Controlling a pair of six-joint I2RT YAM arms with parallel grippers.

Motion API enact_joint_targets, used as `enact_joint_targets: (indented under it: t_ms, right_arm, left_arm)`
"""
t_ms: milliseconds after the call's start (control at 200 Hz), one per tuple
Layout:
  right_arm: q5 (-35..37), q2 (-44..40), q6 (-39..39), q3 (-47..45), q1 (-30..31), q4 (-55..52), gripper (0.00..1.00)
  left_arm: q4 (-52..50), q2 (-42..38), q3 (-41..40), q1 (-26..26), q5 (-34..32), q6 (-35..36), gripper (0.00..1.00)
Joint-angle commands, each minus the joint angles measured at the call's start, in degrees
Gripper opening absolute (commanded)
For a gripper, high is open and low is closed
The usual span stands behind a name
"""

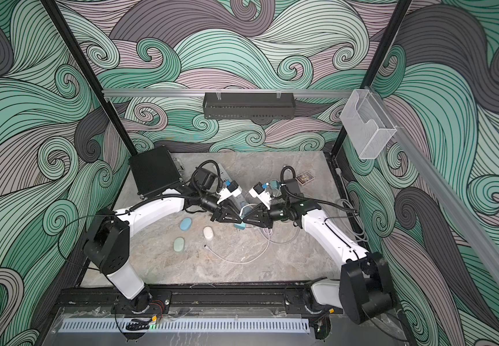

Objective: Charge the bluetooth headset
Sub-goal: Pick up the plug from the center of the board.

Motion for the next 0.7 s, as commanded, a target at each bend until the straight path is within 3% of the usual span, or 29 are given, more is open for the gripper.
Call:
enact_joint_targets:
  t_ms: [0, 140, 395, 696]
  right_arm:
    - [-1.53, 0.74, -0.58, 1.27, 0.65, 0.00, 0.14]
    - [-1.12, -0.10, -0.01, 1.68, 0.60, 0.19, 0.10]
    - [0.26, -4.21, 2.41, 0.80, -0.89, 1.51, 0.08]
    - [1.19, -6.55, 8.11, -1.48, -1.12, 8.45, 0.06]
  left_arm:
    - [1.75, -0.70, 3.13, -0.68, 4.05, 1.15, 0.00]
    - [1.87, -0.81, 3.35, -0.68, 3.20, 0.94, 0.05]
    - [0.30, -1.88, 2.90, 0.59, 1.60, 1.81, 0.32]
    - [0.63, -3.59, 0.54, 1.26, 1.28, 1.81, 0.40]
